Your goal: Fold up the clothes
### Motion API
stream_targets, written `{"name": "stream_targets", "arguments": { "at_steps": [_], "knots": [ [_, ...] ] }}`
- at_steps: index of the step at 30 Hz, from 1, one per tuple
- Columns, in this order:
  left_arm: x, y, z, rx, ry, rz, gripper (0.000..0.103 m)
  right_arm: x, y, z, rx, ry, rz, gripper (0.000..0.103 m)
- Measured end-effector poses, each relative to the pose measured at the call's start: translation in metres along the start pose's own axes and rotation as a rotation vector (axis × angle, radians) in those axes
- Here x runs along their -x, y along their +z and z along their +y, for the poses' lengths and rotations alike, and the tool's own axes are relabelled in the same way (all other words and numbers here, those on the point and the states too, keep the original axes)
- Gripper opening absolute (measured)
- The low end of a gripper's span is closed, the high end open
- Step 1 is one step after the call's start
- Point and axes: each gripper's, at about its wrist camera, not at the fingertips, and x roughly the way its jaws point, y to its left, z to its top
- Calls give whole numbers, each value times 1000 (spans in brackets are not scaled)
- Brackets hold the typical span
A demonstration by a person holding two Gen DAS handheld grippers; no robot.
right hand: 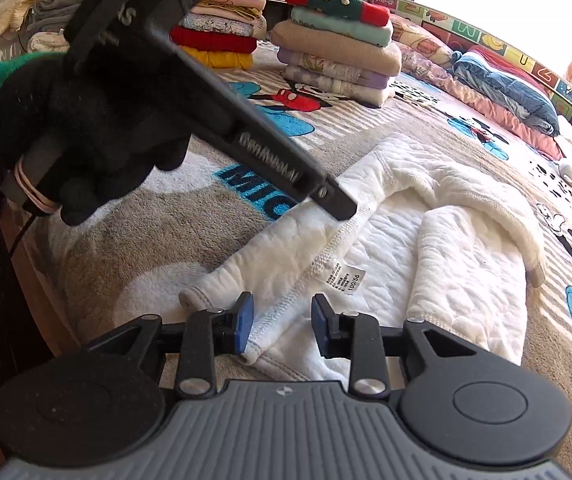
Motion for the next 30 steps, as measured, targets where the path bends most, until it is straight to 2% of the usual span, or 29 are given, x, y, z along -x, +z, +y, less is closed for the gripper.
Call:
{"name": "stream_targets", "arguments": {
  "at_steps": [3, 5, 9, 11, 15, 18, 20, 24, 30],
  "knots": [
    [11, 5, 9, 56, -62, -24, 20, 24, -5, -8, -36, 43, -22, 34],
    [20, 8, 13, 61, -80, -50, 20, 46, -8, -25, -130, 101, -64, 35],
    [34, 14, 24, 91, -118, -91, 20, 70, -19, -84, -396, 115, -167, 50],
    [41, 12, 24, 48, -120, -78, 20, 70, -27, -123, -562, 101, -209, 51],
    [47, 1, 21, -31, -171, -40, 20, 47, -59, -197, -943, 128, -273, 55],
    [46, -8, 15, -99, -203, -2, 20, 15, -82, -234, -1138, 150, -284, 60],
    [37, -15, 4, -162, -213, 42, 20, -3, -91, -251, -1224, 159, -294, 62],
    [24, -18, -1, -186, -209, 70, 20, -42, -99, -278, -1371, 184, -345, 65],
    [24, -19, 2, -214, -222, 76, 21, -72, -95, -301, -1449, 238, -397, 67]
  ]
}}
